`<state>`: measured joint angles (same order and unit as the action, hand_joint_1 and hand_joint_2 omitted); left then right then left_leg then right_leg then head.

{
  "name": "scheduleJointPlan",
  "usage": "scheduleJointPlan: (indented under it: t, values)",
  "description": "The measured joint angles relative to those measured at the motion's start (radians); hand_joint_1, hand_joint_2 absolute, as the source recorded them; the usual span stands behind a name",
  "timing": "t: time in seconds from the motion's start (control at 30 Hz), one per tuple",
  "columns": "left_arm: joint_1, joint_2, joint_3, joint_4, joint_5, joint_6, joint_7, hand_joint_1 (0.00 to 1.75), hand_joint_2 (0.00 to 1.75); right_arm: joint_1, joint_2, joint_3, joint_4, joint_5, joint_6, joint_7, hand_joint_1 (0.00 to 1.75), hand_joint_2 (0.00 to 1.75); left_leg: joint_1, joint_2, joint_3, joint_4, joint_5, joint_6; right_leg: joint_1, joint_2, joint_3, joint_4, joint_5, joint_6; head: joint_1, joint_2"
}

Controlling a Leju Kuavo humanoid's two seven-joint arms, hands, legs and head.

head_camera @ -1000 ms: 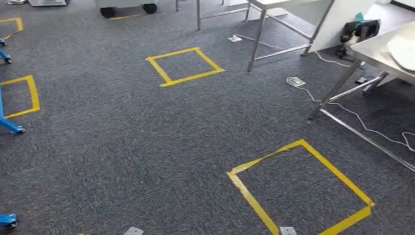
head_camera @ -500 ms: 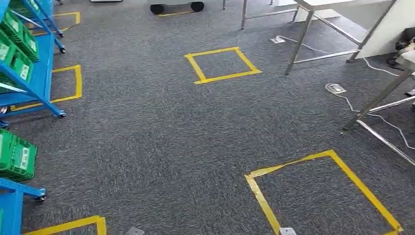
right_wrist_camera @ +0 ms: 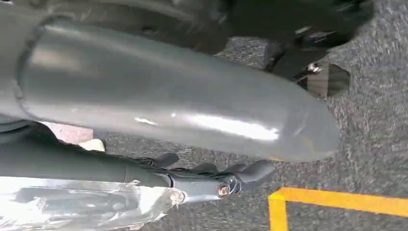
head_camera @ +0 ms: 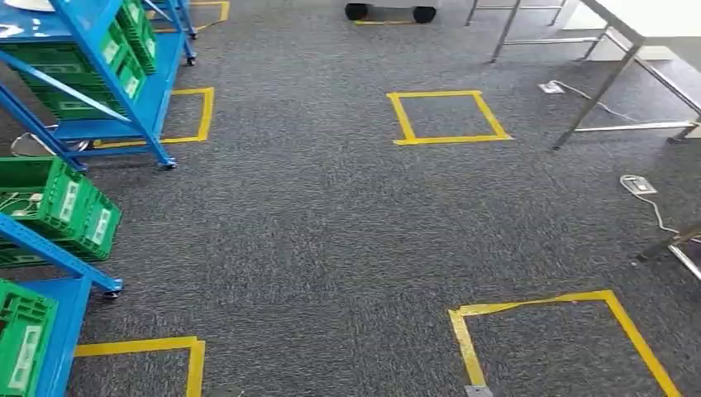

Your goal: Take the parts from the cabinet and place them on the table.

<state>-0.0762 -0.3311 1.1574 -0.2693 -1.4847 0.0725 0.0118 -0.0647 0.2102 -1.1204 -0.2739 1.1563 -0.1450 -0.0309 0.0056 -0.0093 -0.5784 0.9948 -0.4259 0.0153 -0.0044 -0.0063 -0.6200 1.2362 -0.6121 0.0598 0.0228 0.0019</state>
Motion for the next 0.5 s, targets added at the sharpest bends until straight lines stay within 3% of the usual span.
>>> scheduleJointPlan:
  t: [0.03,0.07,0.13,0.17,0.2,0.23,0.27,0.37,0.4,0.43,0.47,0.5]
  values:
    - [0.001,0.000,0.000,0.000,0.000,0.000,0.000,0.00,0.00,0.003,0.000,0.000,0.000,0.000,0.000,0.000,0.00,0.00,-0.003,-0.014,0.000,0.000,0.000,0.001,0.001,0.002,-0.039,0.072,-0.020,-0.003,0.002,0.000]
    - [0.001,0.000,0.001,0.000,0.000,0.000,0.000,0.00,0.00,0.005,0.000,0.000,0.000,0.000,0.000,0.001,0.00,0.00,-0.005,-0.028,0.000,0.000,0.000,0.002,0.002,0.003,-0.063,0.102,-0.017,-0.007,0.002,0.000]
    - [0.001,0.000,0.001,0.000,0.000,0.000,0.000,0.00,0.00,0.005,0.000,0.001,0.000,0.000,0.000,0.001,0.00,0.00,-0.009,-0.058,0.003,0.000,0.000,0.002,0.007,0.009,-0.039,0.017,0.060,-0.022,0.002,0.000]
    - [0.001,0.000,0.001,0.000,0.000,-0.001,0.000,0.00,0.00,0.004,0.000,0.002,0.000,0.000,0.000,0.001,0.00,0.00,-0.009,-0.074,0.005,0.000,0.000,0.002,0.011,0.020,-0.001,-0.079,0.115,-0.031,0.002,0.000]
    - [0.001,-0.001,0.001,0.000,0.000,-0.001,0.000,0.00,0.00,0.004,0.000,0.003,0.000,0.002,0.000,0.001,0.00,0.00,-0.008,-0.087,0.005,0.000,0.000,0.002,0.014,0.054,0.039,-0.174,0.161,-0.039,0.002,0.000]
    - [0.001,-0.003,0.002,0.000,0.000,-0.003,0.000,0.00,0.00,0.003,-0.004,0.003,0.000,0.002,0.000,0.001,0.00,0.00,-0.005,-0.094,0.002,0.000,0.001,0.000,0.009,0.115,0.055,-0.210,0.149,-0.049,0.001,0.000]
    - [0.000,-0.003,0.003,0.000,0.000,-0.004,0.000,0.00,0.00,0.004,-0.005,0.003,0.000,0.002,-0.001,0.001,0.00,0.00,-0.005,-0.108,-0.004,0.004,0.002,-0.004,0.009,0.118,0.064,-0.233,0.153,-0.048,0.001,0.000]
    - [0.002,-0.002,0.004,0.000,0.000,-0.007,-0.001,0.00,0.00,0.005,-0.005,0.004,0.000,0.007,-0.001,0.003,0.00,0.00,0.005,-0.140,-0.016,-0.005,0.014,-0.026,0.016,0.089,0.070,-0.236,0.156,-0.049,0.005,0.000]
    - [0.001,0.000,0.004,0.000,0.000,-0.008,-0.001,0.00,0.00,0.004,-0.005,0.004,0.000,0.008,-0.001,0.003,0.00,0.00,0.003,-0.124,-0.017,0.001,0.008,-0.026,0.004,0.068,0.078,-0.259,0.166,-0.051,0.005,0.000]
    - [0.001,0.000,0.004,0.000,0.000,-0.010,-0.002,0.00,0.00,0.001,-0.005,0.004,0.000,0.011,-0.001,0.003,0.00,0.00,-0.004,-0.066,-0.027,0.021,-0.016,-0.029,0.007,0.059,0.083,-0.267,0.170,-0.052,0.000,0.000]
    - [-0.001,0.001,0.005,0.000,0.000,-0.010,-0.003,0.00,0.00,0.001,-0.005,0.004,0.000,0.014,-0.001,0.003,0.00,0.00,-0.004,-0.031,-0.058,0.084,-0.059,-0.033,0.007,0.041,0.085,-0.269,0.171,-0.054,-0.004,0.000]
    - [-0.002,0.001,0.005,0.000,0.000,-0.013,-0.004,0.00,0.00,0.004,-0.005,0.004,0.000,0.014,-0.001,0.005,0.00,0.00,-0.003,-0.016,-0.095,0.160,-0.098,-0.038,0.007,0.025,0.084,-0.269,0.171,-0.054,-0.001,0.000]
